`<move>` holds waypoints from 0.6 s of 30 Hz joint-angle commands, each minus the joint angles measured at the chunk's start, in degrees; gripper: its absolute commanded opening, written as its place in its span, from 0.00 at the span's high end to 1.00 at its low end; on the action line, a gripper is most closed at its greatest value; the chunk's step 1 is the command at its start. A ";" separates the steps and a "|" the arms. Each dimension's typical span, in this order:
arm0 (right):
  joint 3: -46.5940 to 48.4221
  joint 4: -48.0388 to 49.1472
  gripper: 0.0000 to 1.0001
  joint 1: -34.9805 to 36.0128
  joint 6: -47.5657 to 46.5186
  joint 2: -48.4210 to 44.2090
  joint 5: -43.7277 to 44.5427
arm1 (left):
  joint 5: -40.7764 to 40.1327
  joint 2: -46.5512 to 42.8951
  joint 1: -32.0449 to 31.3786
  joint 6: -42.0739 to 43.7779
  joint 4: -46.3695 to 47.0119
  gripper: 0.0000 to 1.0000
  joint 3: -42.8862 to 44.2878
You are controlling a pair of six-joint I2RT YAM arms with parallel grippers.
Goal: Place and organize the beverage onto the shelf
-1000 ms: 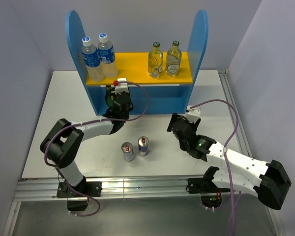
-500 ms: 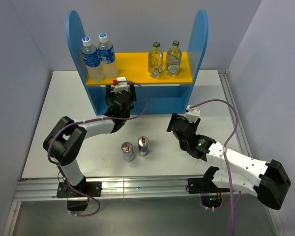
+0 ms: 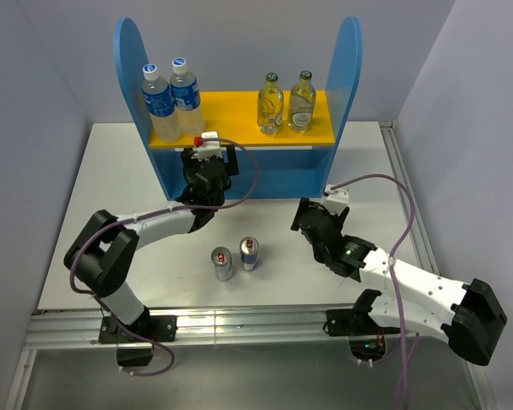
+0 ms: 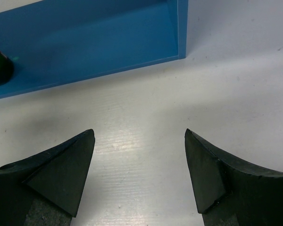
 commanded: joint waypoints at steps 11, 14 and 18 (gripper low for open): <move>-0.41 0.26 0.16 -0.38 0.69 -2.95 0.58 | -2.30 -14.72 -6.82 -5.54 -17.05 0.01 -0.24; -0.85 2.45 0.13 -0.03 -3.69 -5.14 -4.42 | -3.80 -18.32 -9.80 -7.38 -21.45 0.01 -0.95; -1.12 5.27 0.11 3.39 -8.18 -9.27 -12.34 | -6.60 -25.60 -14.20 -13.26 -33.91 0.01 -2.35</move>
